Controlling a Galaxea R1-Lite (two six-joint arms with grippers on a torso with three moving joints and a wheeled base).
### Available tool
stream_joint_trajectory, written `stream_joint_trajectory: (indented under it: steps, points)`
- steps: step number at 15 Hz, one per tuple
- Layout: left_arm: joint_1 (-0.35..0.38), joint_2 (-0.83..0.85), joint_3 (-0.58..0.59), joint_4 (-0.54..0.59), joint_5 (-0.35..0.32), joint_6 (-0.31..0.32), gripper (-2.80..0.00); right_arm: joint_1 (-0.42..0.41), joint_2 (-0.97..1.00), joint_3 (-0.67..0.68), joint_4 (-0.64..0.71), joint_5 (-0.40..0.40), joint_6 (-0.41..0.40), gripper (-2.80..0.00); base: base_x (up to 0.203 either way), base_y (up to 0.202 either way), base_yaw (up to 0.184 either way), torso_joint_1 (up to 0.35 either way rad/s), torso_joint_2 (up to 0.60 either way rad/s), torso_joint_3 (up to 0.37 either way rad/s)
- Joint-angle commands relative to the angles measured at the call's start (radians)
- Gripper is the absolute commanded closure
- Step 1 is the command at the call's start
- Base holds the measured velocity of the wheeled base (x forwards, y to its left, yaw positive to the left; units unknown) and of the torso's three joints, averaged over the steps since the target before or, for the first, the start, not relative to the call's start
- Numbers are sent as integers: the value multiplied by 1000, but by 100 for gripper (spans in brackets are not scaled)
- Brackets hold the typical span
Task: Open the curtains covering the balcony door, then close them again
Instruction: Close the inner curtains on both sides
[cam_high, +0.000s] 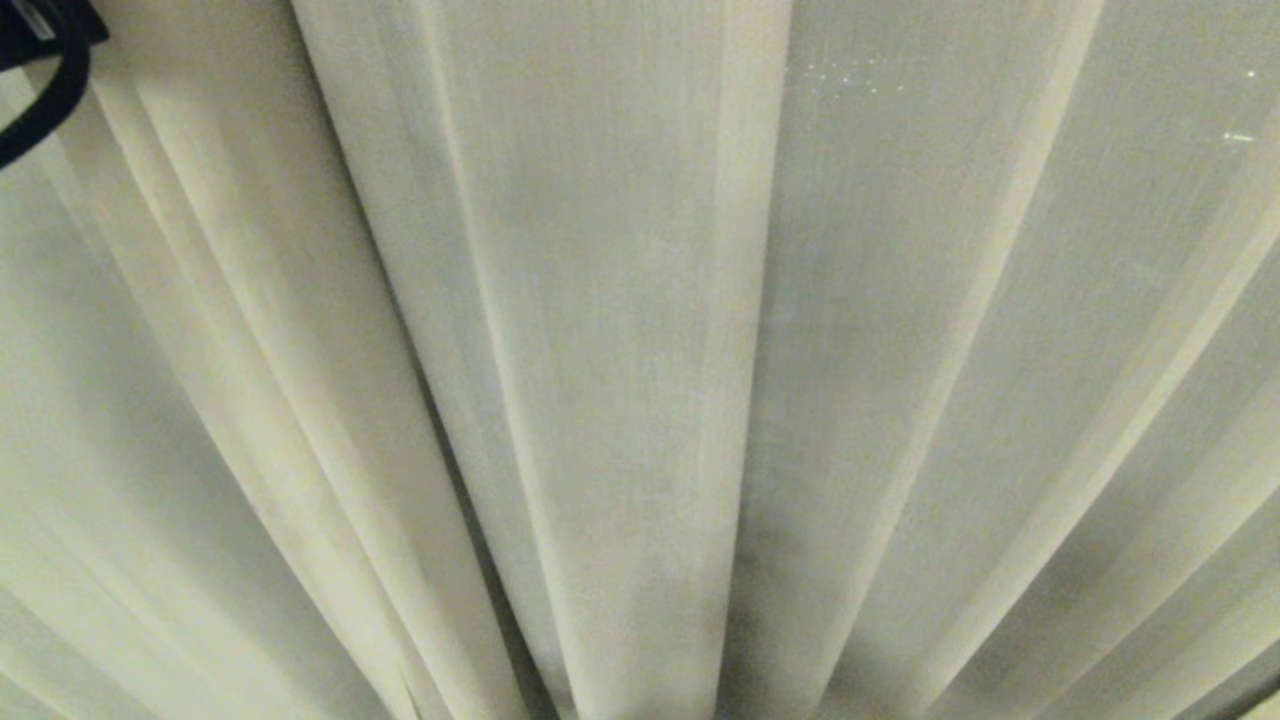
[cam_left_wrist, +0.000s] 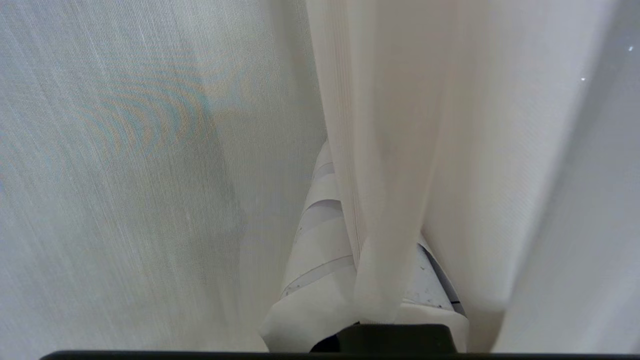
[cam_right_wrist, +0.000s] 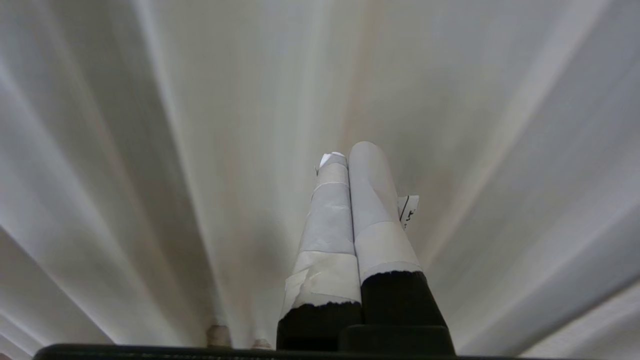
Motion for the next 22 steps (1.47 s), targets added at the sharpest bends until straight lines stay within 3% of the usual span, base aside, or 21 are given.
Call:
stream_joint_trajectory:
  steps: [1, 8, 22]
  points:
    - [-1, -4, 2, -2, -1, 0, 0, -1, 2, 0, 0, 1, -1, 0, 0, -185, 2, -2, 3, 2]
    - [-4, -4, 5, 0, -14, 0, 0, 0, 2, 0, 0, 1, -1, 0, 0, -165, 0, 2, 2, 4]
    - [-38, -2, 25, -5, -13, -1, 0, 1, 2, 0, 0, 1, -1, 0, 0, 0, 0, 0, 0, 0]
